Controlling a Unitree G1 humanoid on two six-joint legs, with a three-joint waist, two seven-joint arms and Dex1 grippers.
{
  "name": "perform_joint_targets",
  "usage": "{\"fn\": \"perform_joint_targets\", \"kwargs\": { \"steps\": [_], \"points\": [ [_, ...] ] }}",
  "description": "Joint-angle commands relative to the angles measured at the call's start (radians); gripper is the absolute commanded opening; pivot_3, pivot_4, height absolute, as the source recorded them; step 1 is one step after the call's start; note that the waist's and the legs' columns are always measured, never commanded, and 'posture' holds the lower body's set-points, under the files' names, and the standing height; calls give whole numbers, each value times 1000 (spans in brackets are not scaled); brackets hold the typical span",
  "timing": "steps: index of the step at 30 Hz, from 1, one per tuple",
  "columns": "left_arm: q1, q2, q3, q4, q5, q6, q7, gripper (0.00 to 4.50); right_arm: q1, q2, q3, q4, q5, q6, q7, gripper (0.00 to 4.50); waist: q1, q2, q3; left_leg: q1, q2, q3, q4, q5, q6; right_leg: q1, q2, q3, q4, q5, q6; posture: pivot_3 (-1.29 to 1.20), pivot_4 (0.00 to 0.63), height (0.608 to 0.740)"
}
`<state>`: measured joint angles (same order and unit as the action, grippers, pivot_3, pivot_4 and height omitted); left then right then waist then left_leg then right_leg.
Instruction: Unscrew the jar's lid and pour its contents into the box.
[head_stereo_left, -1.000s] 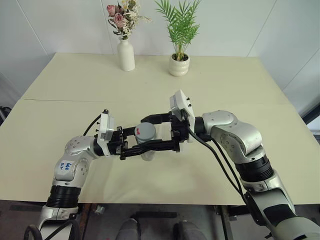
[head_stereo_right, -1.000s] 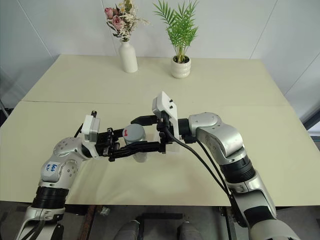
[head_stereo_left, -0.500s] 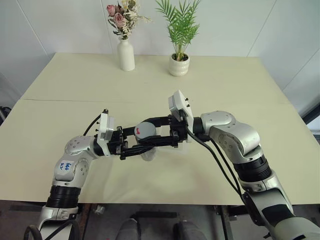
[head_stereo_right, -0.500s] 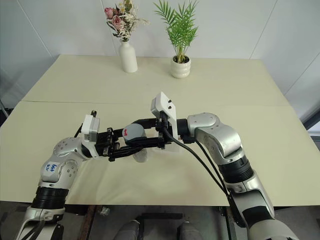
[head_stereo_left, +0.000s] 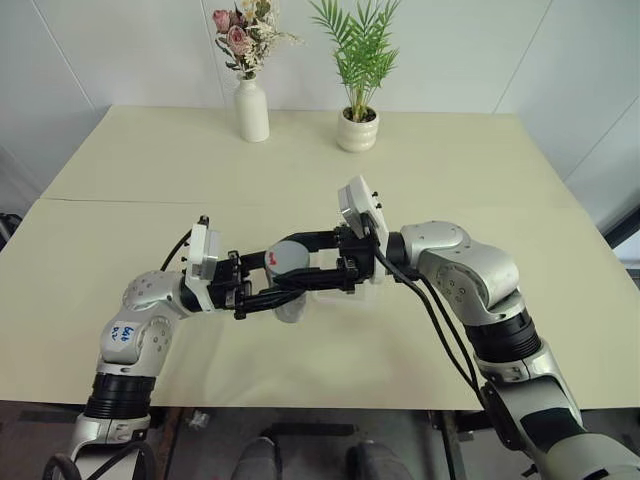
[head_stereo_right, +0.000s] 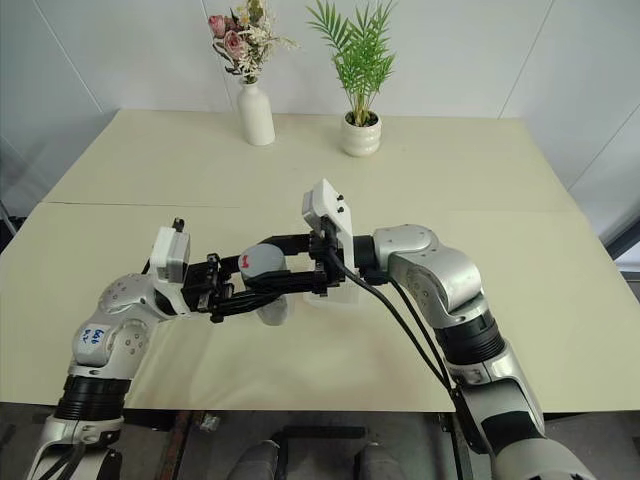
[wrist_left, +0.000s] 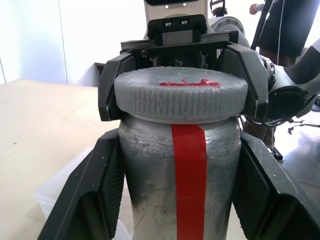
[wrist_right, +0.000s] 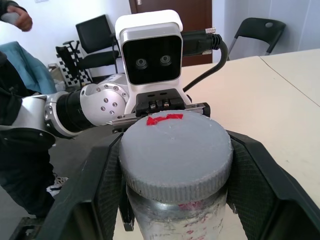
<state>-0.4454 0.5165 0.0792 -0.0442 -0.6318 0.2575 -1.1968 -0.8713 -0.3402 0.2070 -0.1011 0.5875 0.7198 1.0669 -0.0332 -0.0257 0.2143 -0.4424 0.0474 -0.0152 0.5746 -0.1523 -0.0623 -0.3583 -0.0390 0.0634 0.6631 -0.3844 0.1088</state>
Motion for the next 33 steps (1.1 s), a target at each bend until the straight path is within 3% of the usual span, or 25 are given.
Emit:
{"fn": "perform_joint_targets", "kwargs": {
  "steps": [1,15,22,33],
  "points": [
    [43,33,-23,-22,7,16,-44,2514,-58,1,-89,-24,67,-37,33,2588,-1,0,0,0,0,0,0,0,0,0,0,0,0,0,0,0,150,740],
    [61,28,-55,-15,6,4,-64,2514,-74,-55,-82,-14,61,-65,123,2588,0,0,0,0,0,0,0,0,0,0,0,0,-1,0,0,0,150,740],
    [53,8,-76,-14,9,-2,-58,2514,-76,-22,-54,-36,68,-59,132,2588,-1,0,0,0,0,0,0,0,0,0,0,0,0,0,0,0,150,740],
    [37,0,-103,-12,18,1,-84,2514,-71,-74,36,-27,14,-84,276,2588,-1,0,0,0,0,0,0,0,0,0,0,0,0,0,0,0,150,740]
  ]
}}
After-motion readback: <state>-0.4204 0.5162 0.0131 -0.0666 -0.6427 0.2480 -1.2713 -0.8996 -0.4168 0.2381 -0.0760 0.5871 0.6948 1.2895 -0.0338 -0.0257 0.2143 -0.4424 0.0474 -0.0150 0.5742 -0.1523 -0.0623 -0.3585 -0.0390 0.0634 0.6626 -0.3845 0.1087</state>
